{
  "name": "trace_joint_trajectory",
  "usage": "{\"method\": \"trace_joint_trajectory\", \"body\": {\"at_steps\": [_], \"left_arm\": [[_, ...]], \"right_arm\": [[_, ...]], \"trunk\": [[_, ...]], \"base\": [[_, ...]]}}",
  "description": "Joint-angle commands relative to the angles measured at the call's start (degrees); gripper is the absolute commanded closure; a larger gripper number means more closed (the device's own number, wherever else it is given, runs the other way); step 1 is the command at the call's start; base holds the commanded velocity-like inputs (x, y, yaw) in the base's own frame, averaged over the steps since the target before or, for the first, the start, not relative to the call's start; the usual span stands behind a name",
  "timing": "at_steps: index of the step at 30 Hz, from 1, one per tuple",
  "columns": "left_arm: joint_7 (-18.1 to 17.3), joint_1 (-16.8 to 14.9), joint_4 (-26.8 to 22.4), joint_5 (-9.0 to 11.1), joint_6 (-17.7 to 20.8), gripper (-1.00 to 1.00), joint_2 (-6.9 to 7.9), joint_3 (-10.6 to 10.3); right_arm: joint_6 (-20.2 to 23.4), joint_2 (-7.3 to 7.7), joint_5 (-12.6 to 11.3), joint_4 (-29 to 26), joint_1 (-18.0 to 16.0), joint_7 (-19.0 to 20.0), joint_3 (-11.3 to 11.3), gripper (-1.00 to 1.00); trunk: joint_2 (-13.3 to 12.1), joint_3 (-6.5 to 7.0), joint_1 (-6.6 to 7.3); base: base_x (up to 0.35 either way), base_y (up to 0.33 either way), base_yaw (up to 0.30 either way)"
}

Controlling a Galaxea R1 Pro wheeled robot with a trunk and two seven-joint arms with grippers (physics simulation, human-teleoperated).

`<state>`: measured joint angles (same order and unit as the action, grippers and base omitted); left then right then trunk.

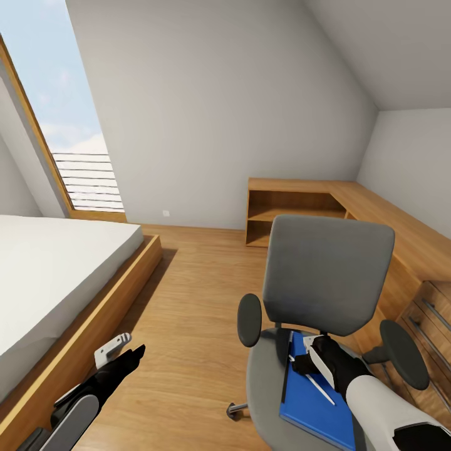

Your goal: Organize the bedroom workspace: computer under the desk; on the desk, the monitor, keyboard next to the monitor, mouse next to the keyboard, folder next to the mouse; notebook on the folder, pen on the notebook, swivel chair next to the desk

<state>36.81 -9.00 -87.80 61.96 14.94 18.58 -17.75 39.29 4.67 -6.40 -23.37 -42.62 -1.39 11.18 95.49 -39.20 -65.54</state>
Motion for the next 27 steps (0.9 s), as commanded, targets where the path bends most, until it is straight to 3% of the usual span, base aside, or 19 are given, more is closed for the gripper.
{"method": "trace_joint_trajectory", "body": {"at_steps": [1,27], "left_arm": [[0.4,-0.1,-0.1,0.3,0.1,-1.00,0.05,-0.1],[0.5,-0.1,-0.1,0.3,0.1,-1.00,0.05,-0.1]], "right_arm": [[0.3,0.08,-0.4,-0.1,0.0,-0.1,0.5,-1.00],[0.3,0.08,-0.4,-0.1,0.0,-0.1,0.5,-1.00]], "trunk": [[0.0,-0.06,0.00],[0.0,-0.06,0.00]], "base": [[0.000,0.000,0.000],[0.000,0.000,0.000]]}}
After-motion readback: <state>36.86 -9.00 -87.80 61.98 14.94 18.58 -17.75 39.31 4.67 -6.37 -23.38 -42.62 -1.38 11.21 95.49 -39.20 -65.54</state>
